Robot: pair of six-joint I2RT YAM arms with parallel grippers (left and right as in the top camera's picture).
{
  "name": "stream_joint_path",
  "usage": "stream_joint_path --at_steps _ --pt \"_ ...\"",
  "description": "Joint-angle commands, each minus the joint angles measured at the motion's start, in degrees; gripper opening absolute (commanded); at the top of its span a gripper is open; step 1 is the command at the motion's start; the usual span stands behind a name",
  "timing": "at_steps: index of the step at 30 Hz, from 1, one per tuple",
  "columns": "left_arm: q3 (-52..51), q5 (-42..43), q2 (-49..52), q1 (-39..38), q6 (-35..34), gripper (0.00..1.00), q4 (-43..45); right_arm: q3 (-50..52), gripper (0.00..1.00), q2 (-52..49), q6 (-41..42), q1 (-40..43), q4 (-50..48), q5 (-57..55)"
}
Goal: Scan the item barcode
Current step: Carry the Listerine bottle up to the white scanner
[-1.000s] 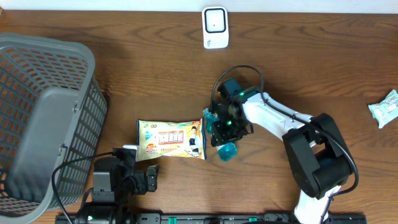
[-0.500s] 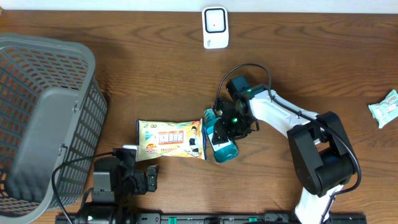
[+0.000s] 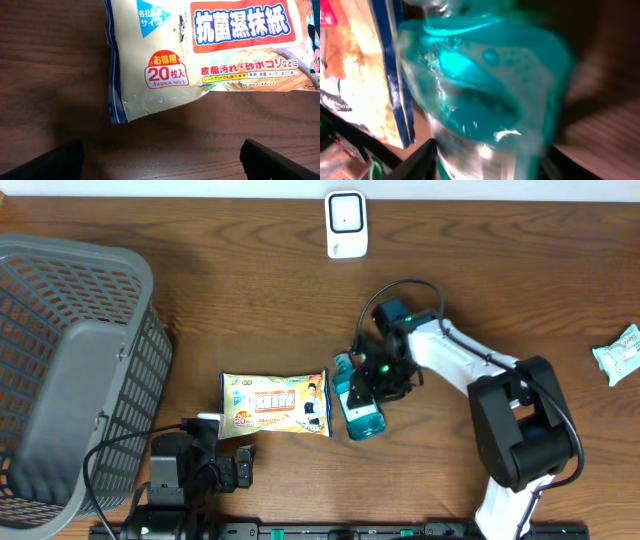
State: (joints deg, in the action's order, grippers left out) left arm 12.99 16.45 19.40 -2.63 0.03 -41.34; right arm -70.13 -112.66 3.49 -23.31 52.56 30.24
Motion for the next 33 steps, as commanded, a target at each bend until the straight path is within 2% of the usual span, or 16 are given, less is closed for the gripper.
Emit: stream_joint_path --at_steps 1,3,8,9,16,18,20,27,31,33 --pt "0.31 0.48 -0.11 0.13 0.35 0.99 0.02 -5.31 0.61 0.28 -0.35 2.47 3.41 -3.39" --pt "0.31 0.48 -0.11 0.13 0.37 0.99 0.00 -7.54 0.70 0.92 -0.33 2.89 6.16 -6.23" --pt "0.31 0.48 -0.11 0.13 0.37 0.99 0.00 -10.49 0.81 3.69 -0.35 2.12 8.96 -8.72" --pt "0.31 0.48 -0.11 0.13 0.35 0.99 0.02 -10.49 0.99 4.48 -0.35 1.51 8.24 -8.70" --pt "0.31 0.48 -0.11 0.13 0.37 0.99 0.02 -10.16 0.99 4.24 -0.61 -1.05 -0.09 -9.88" --pt "0.31 0.48 -0.11 0.13 0.37 0.99 0.02 -9.97 0.88 4.22 -0.02 -1.77 -3.69 -10.03" --pt "0.31 0.48 -0.11 0.13 0.37 0.99 0.02 -9.97 0.84 4.04 1.81 -2.80 -6.80 -11.10" --pt "0.31 0.48 -0.11 0.13 0.35 0.99 0.02 -9.97 0.79 2.89 7.43 -9.88 -9.25 -28.15" --pt "0.31 0.48 -0.11 0.13 0.37 0.99 0.02 -9.94 0.78 2.38 8.48 -11.85 -9.51 -31.67" --pt "0.31 0.48 -0.11 0.13 0.37 0.99 0.00 -9.94 0.73 0.92 11.43 -12.04 -9.68 -34.45"
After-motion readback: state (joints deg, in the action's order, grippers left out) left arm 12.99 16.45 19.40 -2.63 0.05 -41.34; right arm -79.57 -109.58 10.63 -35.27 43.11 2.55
